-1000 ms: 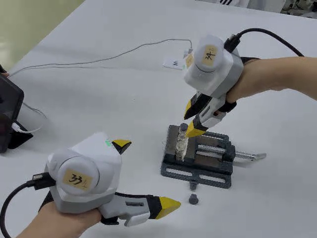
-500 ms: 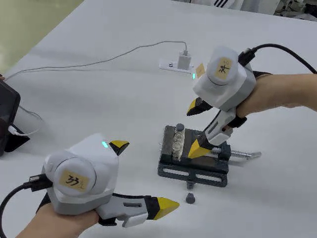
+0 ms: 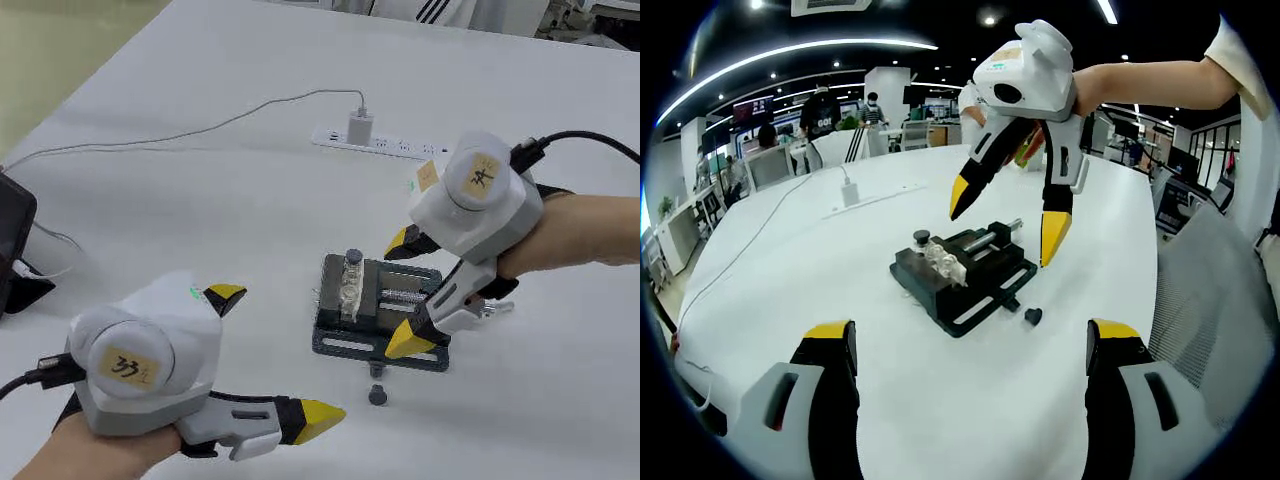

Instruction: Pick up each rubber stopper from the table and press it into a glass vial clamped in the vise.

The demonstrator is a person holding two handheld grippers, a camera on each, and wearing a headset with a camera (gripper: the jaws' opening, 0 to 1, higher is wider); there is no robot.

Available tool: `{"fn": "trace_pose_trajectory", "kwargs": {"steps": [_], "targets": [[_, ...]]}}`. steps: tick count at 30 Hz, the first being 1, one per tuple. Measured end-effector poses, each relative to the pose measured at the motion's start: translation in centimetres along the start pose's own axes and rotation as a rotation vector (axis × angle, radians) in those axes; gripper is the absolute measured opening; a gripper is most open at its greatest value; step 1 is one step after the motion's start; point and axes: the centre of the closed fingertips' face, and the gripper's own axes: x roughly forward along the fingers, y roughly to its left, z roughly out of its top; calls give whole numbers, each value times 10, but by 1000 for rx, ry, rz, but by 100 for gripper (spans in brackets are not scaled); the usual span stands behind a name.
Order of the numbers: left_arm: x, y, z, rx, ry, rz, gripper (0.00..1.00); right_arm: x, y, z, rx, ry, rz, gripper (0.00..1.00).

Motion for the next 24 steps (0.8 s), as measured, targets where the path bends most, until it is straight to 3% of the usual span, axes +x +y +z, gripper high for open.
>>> {"fn": "trace_pose_trajectory", "kwargs": {"steps": [12,18,24], "targets": [[-7,-6,-2,14,-2,5,94,1,38,-8,23,-26,2,59],[-10,-10,-4,14,3,6,93,11,57,-12,39,-53,12,44],[-11,-14,-6,13,9,7,93,26,66,-21,59,-58,25,33]]}}
